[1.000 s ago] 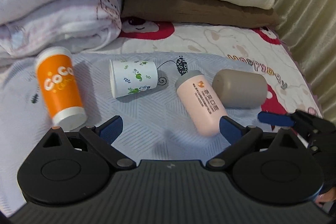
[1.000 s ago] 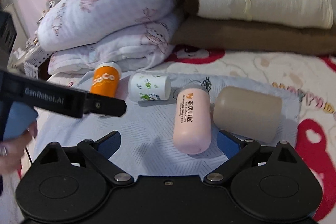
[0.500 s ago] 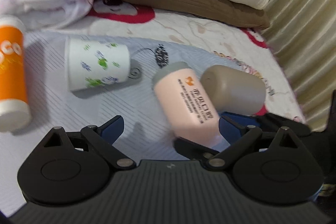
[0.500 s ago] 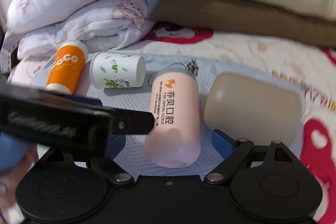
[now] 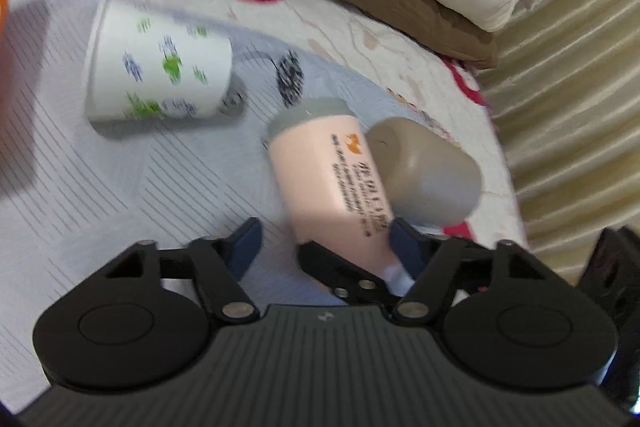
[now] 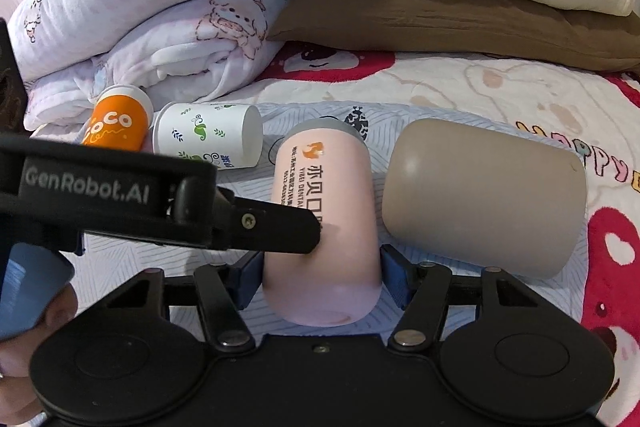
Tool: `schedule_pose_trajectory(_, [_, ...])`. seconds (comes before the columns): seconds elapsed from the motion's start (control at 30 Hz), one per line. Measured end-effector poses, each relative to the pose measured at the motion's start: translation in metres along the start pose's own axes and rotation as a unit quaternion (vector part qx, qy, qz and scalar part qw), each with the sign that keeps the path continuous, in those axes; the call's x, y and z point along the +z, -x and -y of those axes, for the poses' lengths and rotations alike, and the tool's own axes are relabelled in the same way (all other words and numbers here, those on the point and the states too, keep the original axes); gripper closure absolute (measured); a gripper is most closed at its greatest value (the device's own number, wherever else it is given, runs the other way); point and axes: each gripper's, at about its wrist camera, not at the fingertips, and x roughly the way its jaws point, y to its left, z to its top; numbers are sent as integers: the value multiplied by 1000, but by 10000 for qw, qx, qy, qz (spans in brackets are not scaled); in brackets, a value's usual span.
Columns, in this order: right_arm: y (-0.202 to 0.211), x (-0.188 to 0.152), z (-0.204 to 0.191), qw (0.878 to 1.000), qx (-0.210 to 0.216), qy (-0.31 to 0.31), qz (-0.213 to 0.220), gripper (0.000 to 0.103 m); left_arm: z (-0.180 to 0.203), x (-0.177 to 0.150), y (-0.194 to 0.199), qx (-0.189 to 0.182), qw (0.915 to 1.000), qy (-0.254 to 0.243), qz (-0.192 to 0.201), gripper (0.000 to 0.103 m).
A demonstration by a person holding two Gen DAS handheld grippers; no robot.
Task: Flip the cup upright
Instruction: 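Close the right tool on the pink cup while the left tool grips it too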
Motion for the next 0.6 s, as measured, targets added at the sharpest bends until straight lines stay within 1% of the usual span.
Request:
schedule_pose_trajectory(0.03, [0,0,-1,10000,17,-14,-15,36,-2,0,0,-68,9999,110,-51,41])
schedule_pose_trajectory(0.1, [1,0,-1,10000,39,-64,-54,36,-2,-2,1,-142,9998,151,-84,45])
schedule_pose_trajectory(0.27, [5,-5,-1,9997,115,-175,-116,36,6,-7,5,-98,9999,-21,-116,52])
schedule_pose_trajectory(0.4, [8,-8,-2,9992,173,-307,-176,36,12,-14,10,21,9998,-153,-95,52])
schedule_pose_trajectory(0.5, [10,-11,-4,9988,233,-376,-213,36,15,-24,17,123,9994,-324,30,52])
schedule_pose_trajectory(0.6, [14,-16,-10,9987,268,-347,-269,36,11,-30,23,115,9997,-197,-40,52])
